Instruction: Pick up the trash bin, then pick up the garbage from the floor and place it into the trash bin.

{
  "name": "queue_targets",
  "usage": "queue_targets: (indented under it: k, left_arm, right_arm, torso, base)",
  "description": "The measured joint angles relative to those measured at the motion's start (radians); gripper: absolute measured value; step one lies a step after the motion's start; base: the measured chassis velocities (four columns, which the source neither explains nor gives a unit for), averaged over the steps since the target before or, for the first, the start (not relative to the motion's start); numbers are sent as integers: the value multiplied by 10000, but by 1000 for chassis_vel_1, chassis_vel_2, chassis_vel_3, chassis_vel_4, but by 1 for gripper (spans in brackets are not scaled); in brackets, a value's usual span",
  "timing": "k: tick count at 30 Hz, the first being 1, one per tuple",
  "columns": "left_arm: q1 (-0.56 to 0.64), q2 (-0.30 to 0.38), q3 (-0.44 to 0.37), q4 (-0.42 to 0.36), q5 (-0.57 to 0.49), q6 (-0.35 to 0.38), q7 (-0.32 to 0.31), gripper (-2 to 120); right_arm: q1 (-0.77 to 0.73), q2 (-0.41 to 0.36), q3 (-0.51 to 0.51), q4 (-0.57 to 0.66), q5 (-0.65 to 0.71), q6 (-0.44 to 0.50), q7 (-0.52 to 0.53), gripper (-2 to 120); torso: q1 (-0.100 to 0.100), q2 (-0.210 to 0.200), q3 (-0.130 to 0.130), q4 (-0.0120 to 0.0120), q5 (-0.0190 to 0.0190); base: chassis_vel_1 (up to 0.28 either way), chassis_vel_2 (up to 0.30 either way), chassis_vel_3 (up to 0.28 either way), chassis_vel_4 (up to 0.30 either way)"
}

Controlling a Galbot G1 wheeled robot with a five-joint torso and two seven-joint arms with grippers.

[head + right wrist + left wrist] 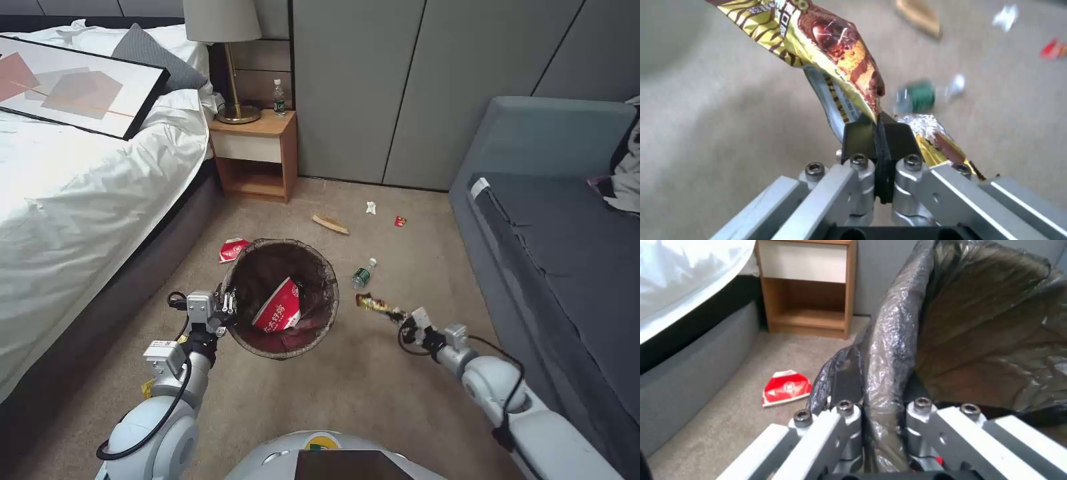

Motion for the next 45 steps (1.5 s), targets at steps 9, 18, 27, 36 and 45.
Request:
queue_targets:
  k: [9, 18, 27, 36, 45]
  left_arm:
    - [-151, 107, 3, 119, -223, 289, -182, 7]
    - [-174, 148, 50, 161, -328, 514, -239, 7]
    - [-241, 249, 219, 41, -490, 823, -305, 7]
    - [-363, 286, 283, -38, -507, 985, -318, 7]
    - [-478, 251, 331, -9, -522, 1104, -316, 7]
  right_arm:
    - [-996, 15, 1511, 2198, 989, -286, 0, 0]
    - [-626, -527, 1763, 4537, 2718, -1183, 272, 0]
    - [697, -850, 221, 5400, 3449, -2039, 519, 0]
    - [2545, -394, -2533, 5073, 3282, -2323, 672, 0]
    - [2675, -242, -3358, 4935, 2920, -2326, 916, 0]
  torso:
    - [0, 0, 0, -2, 0]
    - [0, 1, 0, 0, -1]
    - [0, 0, 1, -2, 0]
    - [1, 0, 1, 3, 0]
    - [1, 0, 1, -2, 0]
  base:
    - [0, 0, 0, 0]
    - [0, 0, 0, 0]
    - [0, 0, 0, 0]
    - [0, 0, 0, 0]
    - [0, 0, 0, 0]
